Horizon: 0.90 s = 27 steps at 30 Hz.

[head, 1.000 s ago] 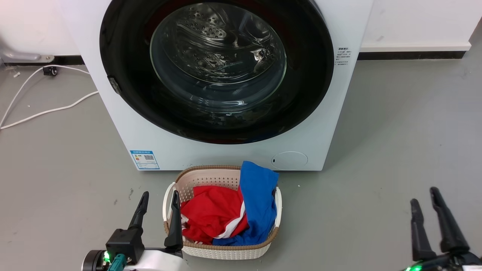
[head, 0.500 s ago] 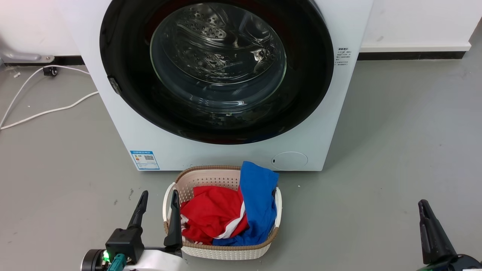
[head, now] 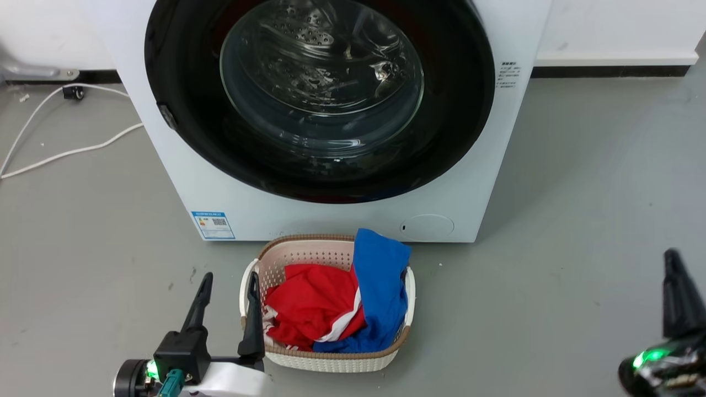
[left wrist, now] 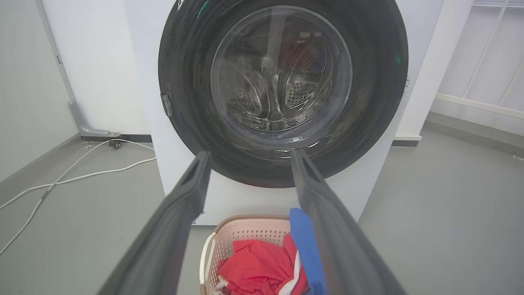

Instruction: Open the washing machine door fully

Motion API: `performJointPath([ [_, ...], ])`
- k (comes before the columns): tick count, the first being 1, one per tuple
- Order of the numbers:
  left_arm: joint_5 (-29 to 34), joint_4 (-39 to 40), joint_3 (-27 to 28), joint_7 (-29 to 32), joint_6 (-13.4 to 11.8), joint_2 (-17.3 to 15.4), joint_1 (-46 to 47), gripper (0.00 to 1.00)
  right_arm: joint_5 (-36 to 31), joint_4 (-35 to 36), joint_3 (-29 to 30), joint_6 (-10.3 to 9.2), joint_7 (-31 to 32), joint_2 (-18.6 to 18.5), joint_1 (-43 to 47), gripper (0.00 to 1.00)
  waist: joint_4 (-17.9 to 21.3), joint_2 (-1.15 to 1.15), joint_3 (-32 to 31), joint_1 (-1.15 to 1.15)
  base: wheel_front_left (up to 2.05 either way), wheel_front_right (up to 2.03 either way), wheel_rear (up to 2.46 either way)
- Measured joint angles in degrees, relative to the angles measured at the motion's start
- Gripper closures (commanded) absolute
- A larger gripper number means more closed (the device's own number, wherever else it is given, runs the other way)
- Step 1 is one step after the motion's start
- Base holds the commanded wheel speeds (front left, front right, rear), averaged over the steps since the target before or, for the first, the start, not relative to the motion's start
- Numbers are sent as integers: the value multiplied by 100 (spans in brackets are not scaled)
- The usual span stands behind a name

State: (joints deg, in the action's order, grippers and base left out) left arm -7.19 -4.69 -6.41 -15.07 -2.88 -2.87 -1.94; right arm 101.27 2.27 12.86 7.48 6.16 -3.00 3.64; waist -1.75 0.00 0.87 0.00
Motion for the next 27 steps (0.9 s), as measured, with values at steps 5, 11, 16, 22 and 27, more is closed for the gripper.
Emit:
performJointPath([
  [5, 111, 73, 36, 0, -37, 0, 147, 0, -30, -415, 441, 1, 293, -215, -774, 100, -61, 0, 227, 0, 0, 0, 0],
  [11, 209, 182, 70, 0, -70, -1, 383, 0, -164, -906, 770, 0, 608, -650, -1740, 100, -188, 0, 632, 0, 0, 0, 0],
  [16, 249, 297, 64, 0, -94, -3, 642, 0, -269, -1232, 868, 0, 893, -1051, -2616, 100, -312, 0, 1040, 0, 0, 0, 0],
  [22, 227, 443, -23, 0, -183, -1, 938, 0, -348, -1792, 764, 0, 1249, -1513, -3682, 100, -455, 0, 1562, 1, 0, 0, 0],
  [27, 189, 539, -120, 0, -275, -2, 1148, 0, -500, -2306, 428, 0, 1599, -1896, -4524, 100, -558, 0, 1996, 1, 0, 0, 0],
])
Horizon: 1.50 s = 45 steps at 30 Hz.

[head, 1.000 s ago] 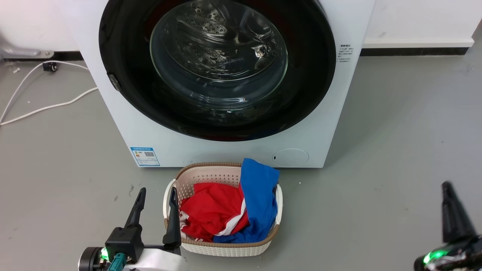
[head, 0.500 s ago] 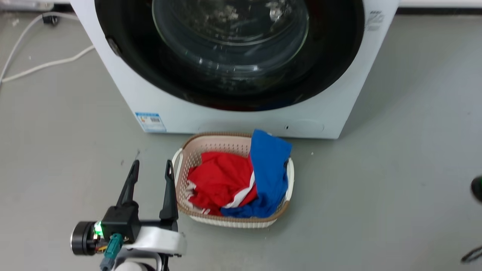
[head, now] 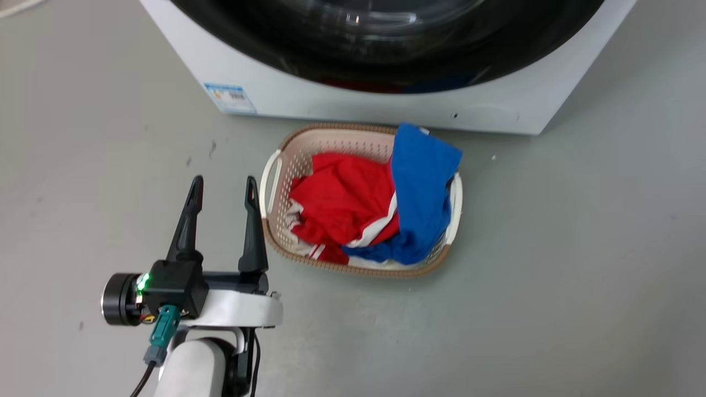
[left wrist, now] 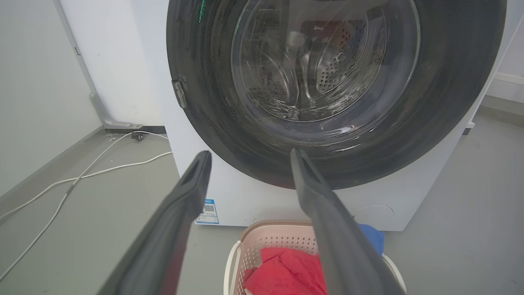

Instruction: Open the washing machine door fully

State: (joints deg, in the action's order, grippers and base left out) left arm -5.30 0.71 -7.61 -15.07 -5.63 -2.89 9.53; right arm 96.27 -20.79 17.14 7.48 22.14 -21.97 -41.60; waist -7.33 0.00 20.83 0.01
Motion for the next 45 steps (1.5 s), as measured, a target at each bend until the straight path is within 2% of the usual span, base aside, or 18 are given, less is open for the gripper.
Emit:
performJointPath([
  [10, -101, 175, -236, 0, -162, 0, 366, 0, -568, -759, -816, 0, 467, -444, -1395, 100, -269, 0, 744, 0, 0, 0, 0],
  [19, -201, 208, -371, 0, -246, 0, 513, 0, -1018, -1177, -1393, 0, 827, -536, -2276, 100, -525, 0, 1101, 0, 0, 0, 0],
  [27, -254, 209, -446, 0, -304, 1, 575, 0, -1356, -1460, -1648, 0, 1004, -541, -2758, 100, -670, 0, 1244, -1, 0, 0, 0],
  [33, -293, 183, -436, 0, -346, 0, 578, 0, -1352, -1370, -1725, -9, 1250, -461, -2707, 100, -647, 0, 1231, -1, 0, 0, 0],
  [40, -242, 155, -414, 0, -326, 2, 574, 0, -1318, -692, -1857, -10, 1532, -431, -1994, 100, -528, 0, 1072, -1, 0, 0, 0],
  [45, -196, 109, -367, 0, -292, 0, 521, 0, -1163, -197, -2000, -8, 1706, -105, -1334, 100, -438, 0, 905, 0, 0, 0, 0],
])
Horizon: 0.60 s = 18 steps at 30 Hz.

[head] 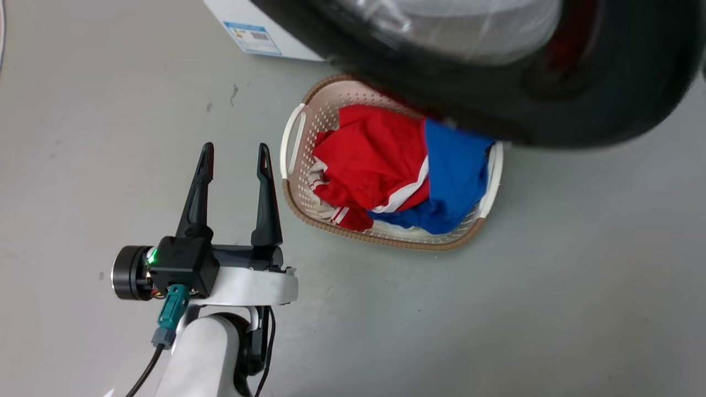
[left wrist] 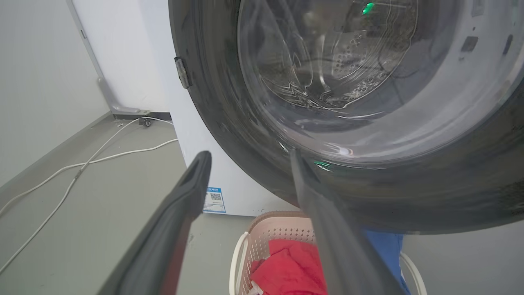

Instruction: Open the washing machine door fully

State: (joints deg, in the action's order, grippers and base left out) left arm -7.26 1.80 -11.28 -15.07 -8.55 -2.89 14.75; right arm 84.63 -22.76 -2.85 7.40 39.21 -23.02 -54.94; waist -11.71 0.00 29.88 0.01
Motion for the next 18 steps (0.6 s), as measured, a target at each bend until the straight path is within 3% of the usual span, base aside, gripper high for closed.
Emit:
performJointPath([
  [18, 71, -74, 98, 0, 108, 2, -221, 0, 365, 1699, -30, -1, 88, 266, 1790, 100, 141, 0, -446, -1, 0, 0, 0],
])
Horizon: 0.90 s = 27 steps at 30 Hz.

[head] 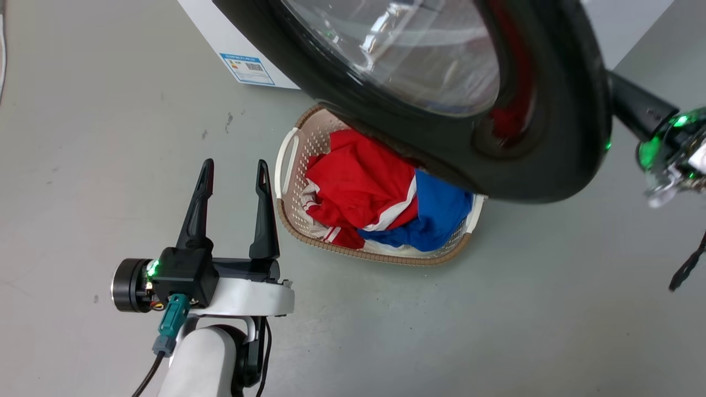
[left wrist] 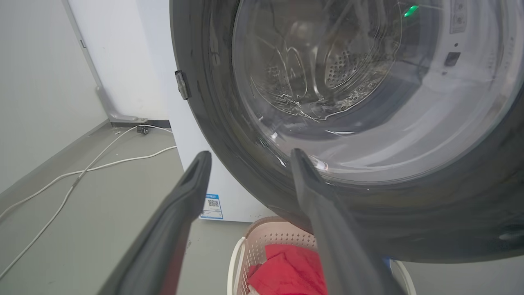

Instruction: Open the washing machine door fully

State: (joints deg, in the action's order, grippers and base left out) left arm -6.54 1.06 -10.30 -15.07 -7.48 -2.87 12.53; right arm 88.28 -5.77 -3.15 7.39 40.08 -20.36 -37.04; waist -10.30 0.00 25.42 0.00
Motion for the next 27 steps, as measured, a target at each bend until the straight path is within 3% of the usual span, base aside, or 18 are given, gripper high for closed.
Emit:
performJointPath([
  [27, 102, -153, -4, 0, 69, -1, -303, 0, 71, 1193, -846, 0, -302, 979, 1974, 100, -141, 0, -727, 0, 0, 0, 0],
])
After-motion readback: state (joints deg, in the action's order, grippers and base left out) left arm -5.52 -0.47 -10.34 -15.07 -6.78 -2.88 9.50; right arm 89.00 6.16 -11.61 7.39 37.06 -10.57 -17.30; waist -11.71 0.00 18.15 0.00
